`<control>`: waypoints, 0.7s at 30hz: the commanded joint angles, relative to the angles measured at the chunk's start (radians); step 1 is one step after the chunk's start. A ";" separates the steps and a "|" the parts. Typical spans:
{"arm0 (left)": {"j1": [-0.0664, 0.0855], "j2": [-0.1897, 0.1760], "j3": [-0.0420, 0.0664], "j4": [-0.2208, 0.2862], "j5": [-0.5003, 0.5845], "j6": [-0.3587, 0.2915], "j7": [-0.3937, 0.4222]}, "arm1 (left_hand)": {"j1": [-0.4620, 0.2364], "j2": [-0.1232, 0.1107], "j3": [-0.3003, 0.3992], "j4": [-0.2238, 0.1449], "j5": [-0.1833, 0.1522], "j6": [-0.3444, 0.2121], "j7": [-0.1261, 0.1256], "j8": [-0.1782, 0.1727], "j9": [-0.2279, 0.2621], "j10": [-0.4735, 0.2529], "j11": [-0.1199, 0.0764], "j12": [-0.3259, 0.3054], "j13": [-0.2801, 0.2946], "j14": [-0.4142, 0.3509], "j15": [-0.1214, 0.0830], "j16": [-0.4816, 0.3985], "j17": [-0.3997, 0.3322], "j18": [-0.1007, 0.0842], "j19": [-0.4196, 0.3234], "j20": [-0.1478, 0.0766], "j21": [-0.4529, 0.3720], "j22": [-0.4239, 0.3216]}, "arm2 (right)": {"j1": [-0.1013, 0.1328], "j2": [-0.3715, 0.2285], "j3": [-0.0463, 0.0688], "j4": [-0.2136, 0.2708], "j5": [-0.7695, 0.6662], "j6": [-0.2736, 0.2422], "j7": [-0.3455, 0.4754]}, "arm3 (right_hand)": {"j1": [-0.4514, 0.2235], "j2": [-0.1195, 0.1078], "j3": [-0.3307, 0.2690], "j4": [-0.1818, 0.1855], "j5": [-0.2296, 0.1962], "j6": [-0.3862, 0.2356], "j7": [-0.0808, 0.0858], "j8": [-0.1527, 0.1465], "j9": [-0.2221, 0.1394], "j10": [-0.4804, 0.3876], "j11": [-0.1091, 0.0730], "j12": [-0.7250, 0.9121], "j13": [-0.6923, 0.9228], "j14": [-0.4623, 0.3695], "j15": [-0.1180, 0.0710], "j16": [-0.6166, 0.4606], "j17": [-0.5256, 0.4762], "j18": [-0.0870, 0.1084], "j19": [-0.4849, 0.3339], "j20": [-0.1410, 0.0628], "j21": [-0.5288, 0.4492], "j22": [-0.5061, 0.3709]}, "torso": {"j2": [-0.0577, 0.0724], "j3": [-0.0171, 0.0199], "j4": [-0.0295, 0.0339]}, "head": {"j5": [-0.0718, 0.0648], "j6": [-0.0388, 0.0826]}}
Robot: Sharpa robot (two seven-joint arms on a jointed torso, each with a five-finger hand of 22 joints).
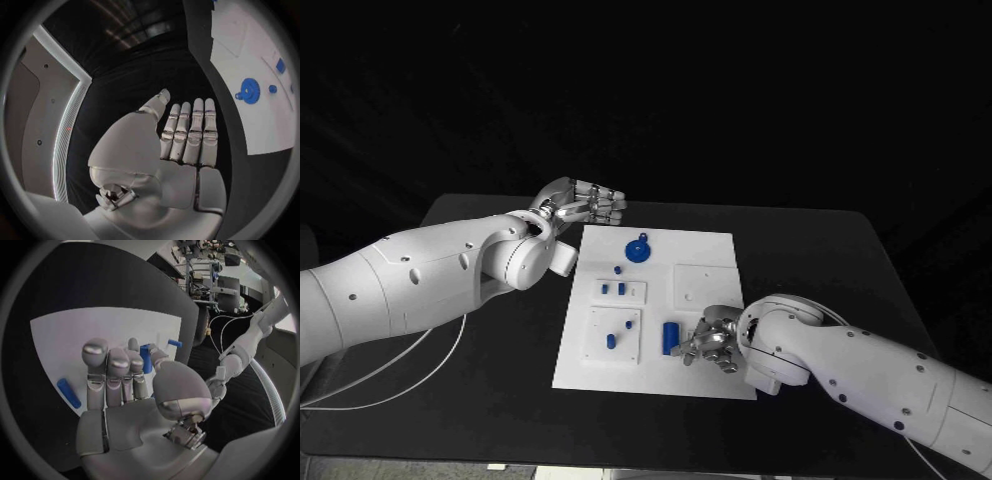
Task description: Assemble the parts on the task board
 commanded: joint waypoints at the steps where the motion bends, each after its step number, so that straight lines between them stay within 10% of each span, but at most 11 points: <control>1: 0.000 0.001 0.001 0.001 -0.004 0.014 0.005 | 0.004 0.006 -0.001 0.004 0.005 -0.008 0.000 0.000 0.000 -0.005 -0.002 -0.001 -0.001 -0.007 0.002 0.000 0.000 0.005 0.004 0.003 -0.003 -0.001 | -0.001 -0.005 0.000 0.002 -0.013 0.005 0.006 | -0.008 -0.001 0.008 -0.001 0.010 0.002 -0.005 0.000 -0.002 0.003 -0.002 0.002 0.001 0.003 0.000 0.005 -0.002 -0.010 0.052 -0.002 0.002 0.000 | 0.000 -0.0003 0.0004 | -0.001 0.001; 12: 0.000 -0.004 0.001 0.001 -0.005 0.015 0.003 | 0.004 0.006 -0.001 0.004 0.005 -0.008 0.000 0.000 0.000 -0.005 -0.002 -0.001 -0.001 -0.007 0.002 0.000 0.000 0.005 0.004 0.003 -0.003 -0.001 | -0.001 -0.064 0.004 0.049 0.050 -0.006 0.090 | 0.016 -0.067 -0.032 -0.023 0.028 -0.034 0.008 -0.001 -0.004 0.003 0.005 0.024 0.021 0.002 0.000 -0.003 -0.010 -0.006 0.052 -0.003 -0.005 -0.004 | -0.001 0.0005 -0.0010 | -0.004 0.003; 21: 0.000 -0.008 0.000 0.000 -0.005 0.015 0.005 | 0.004 0.006 -0.001 0.004 0.005 -0.008 0.000 0.000 0.000 -0.005 -0.002 -0.001 -0.001 -0.007 0.002 0.000 0.000 0.005 0.004 0.003 -0.003 -0.001 | 0.000 -0.162 0.064 0.118 0.072 -0.047 0.142 | 0.077 -0.080 -0.037 -0.045 0.018 -0.070 0.020 0.000 -0.001 0.014 0.012 0.056 0.047 0.002 0.004 0.002 -0.008 0.000 0.053 0.002 0.005 -0.002 | -0.001 0.0012 -0.0034 | -0.018 0.010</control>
